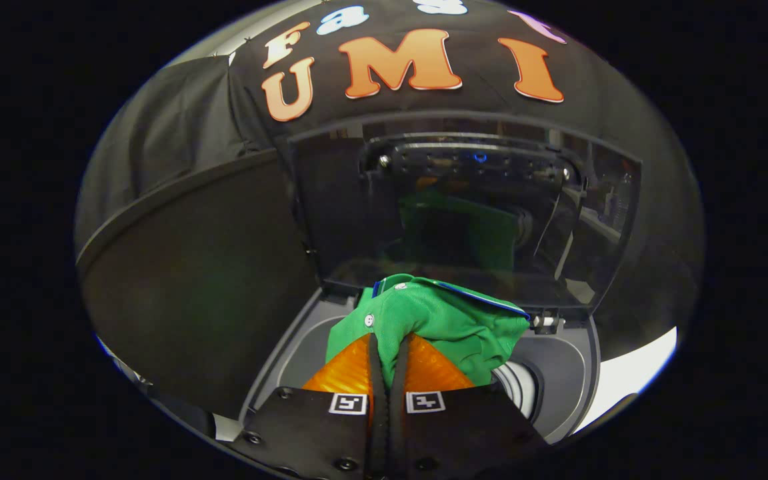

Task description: Put the clothes into the washing machine and then close the washing machine lid.

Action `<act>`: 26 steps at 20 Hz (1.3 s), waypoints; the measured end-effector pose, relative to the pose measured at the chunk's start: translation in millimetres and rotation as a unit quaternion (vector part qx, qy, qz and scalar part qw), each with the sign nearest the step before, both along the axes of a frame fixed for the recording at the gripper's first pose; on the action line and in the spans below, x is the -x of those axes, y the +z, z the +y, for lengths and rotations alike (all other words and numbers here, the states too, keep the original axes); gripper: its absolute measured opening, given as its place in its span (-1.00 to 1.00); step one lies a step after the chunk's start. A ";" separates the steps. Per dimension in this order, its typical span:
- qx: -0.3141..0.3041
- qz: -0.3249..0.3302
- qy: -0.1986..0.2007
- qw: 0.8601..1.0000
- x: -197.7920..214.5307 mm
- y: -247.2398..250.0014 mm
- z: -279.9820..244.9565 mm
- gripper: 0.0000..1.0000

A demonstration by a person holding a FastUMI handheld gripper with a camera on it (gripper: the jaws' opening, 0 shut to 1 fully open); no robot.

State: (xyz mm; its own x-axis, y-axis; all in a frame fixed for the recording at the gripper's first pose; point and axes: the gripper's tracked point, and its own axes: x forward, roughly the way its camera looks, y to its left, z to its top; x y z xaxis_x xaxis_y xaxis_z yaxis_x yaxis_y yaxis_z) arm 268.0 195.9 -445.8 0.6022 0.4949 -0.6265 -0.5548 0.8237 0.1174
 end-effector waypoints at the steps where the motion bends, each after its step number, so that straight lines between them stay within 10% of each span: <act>1: 0.008 0.011 -0.003 1.000 -0.5 -11.0 -2.2 -0.84; 26: 0.123 0.225 -0.043 0.966 35.7 -147.3 -25.3 -0.83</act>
State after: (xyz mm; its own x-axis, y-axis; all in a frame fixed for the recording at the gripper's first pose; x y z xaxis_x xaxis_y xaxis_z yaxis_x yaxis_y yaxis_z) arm 232.4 170.6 -593.1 0.2732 0.2586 -0.9266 -0.4219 0.8978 0.1262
